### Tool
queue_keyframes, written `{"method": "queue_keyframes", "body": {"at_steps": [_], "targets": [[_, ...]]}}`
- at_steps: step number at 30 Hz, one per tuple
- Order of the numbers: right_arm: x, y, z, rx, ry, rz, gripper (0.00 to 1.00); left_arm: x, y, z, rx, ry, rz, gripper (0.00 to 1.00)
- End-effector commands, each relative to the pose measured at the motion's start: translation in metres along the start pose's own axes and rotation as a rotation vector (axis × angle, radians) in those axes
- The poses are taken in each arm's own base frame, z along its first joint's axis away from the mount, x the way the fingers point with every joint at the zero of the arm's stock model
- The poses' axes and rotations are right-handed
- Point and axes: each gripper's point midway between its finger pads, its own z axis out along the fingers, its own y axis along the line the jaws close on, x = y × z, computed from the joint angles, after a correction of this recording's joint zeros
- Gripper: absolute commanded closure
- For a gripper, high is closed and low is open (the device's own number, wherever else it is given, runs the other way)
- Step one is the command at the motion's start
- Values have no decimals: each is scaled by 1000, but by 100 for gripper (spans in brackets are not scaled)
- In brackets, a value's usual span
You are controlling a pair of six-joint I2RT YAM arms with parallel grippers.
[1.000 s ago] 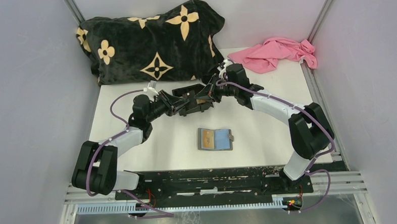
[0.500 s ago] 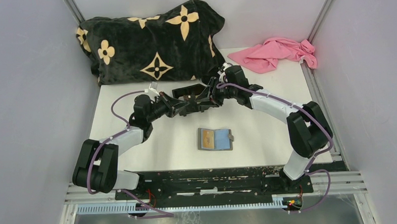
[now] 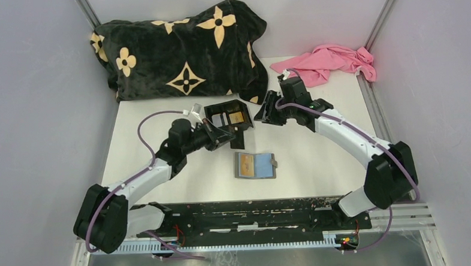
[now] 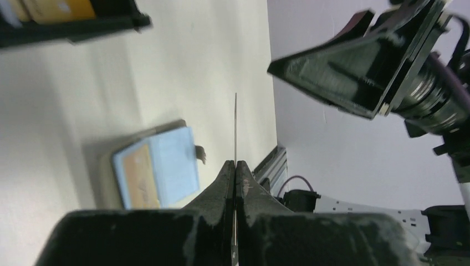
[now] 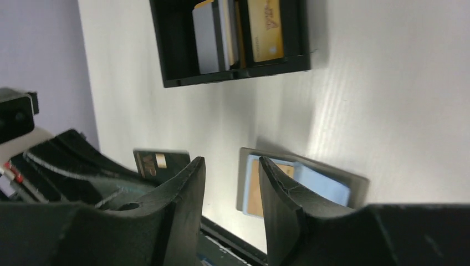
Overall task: Put the credit cards into the card holder
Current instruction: Pick up the credit card from the storage box, then insert the credit card into the card holder.
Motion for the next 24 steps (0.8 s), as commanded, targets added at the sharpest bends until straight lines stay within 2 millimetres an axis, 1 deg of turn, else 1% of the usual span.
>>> {"method": "queue_keyframes", "body": {"at_steps": [1, 4, 5, 6, 8, 12, 17, 20, 24], "targets": [[-8, -41, -28, 188, -99, -159, 56, 38, -4, 4, -52, 17, 102, 97], [-4, -63, -40, 276, -116, -202, 66, 62, -2, 7, -74, 34, 113, 97], [-2, -69, -43, 300, -115, -204, 68, 69, -1, 8, -82, 40, 116, 97], [2, -75, -45, 319, -104, -210, 69, 74, 1, 9, -91, 45, 120, 97], [11, -79, -47, 329, -70, -227, 74, 82, 5, 12, -110, 51, 124, 97], [34, -83, -49, 335, -17, -264, 86, 97, 13, 18, -134, 70, 134, 97], [60, -82, -43, 329, 36, -284, 97, 107, 24, 27, -165, 74, 138, 97], [74, -80, -37, 327, 76, -303, 99, 110, 31, 33, -188, 71, 144, 97], [87, -82, -30, 332, 114, -314, 99, 112, 39, 39, -210, 67, 158, 97]]}}
